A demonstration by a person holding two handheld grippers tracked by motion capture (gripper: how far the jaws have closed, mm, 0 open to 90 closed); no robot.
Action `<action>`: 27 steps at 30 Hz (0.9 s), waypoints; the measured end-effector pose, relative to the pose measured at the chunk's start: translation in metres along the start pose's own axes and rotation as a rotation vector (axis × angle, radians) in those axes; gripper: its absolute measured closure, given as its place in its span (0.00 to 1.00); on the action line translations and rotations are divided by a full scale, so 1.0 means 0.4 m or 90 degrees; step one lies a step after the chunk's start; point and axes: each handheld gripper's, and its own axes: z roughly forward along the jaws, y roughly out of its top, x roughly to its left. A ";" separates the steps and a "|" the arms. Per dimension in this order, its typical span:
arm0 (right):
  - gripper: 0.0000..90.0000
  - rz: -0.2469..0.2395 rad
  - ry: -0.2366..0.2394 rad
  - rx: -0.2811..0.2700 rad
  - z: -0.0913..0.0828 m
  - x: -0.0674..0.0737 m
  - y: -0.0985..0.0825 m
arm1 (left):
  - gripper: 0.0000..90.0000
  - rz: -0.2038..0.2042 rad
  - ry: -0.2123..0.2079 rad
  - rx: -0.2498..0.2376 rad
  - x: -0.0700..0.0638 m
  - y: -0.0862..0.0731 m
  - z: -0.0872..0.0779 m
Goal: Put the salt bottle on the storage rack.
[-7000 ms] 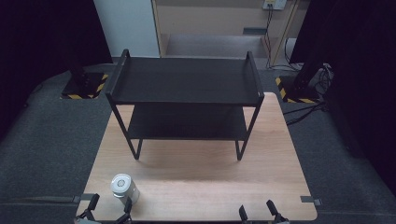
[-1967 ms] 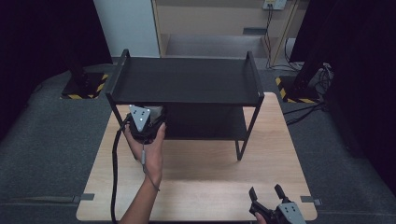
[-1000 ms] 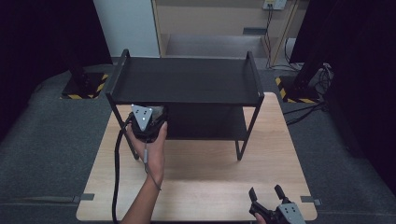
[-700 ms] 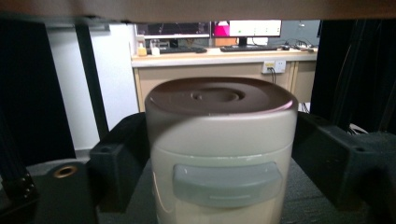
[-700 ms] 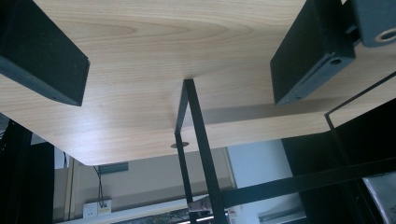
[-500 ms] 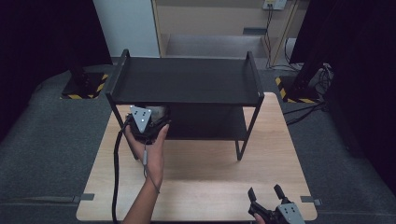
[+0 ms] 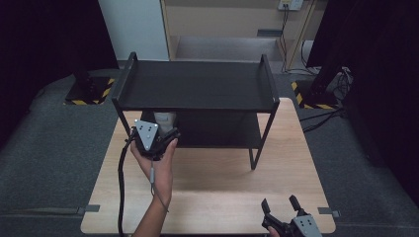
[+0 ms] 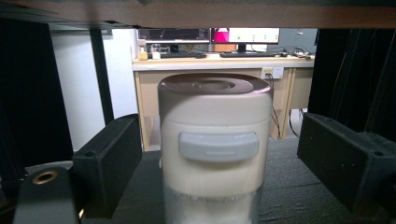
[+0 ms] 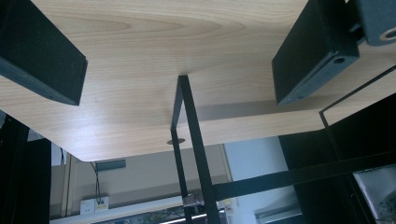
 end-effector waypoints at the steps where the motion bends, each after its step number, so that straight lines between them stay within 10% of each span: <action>1: 0.04 0.000 0.000 -0.001 -0.001 0.000 0.001 | 0.14 -0.003 0.000 -0.001 0.002 -0.002 -0.011; 27: 0.04 0.000 0.009 -0.011 -0.006 0.017 -0.001 | 0.11 -0.060 -0.080 0.017 0.041 -0.145 -0.275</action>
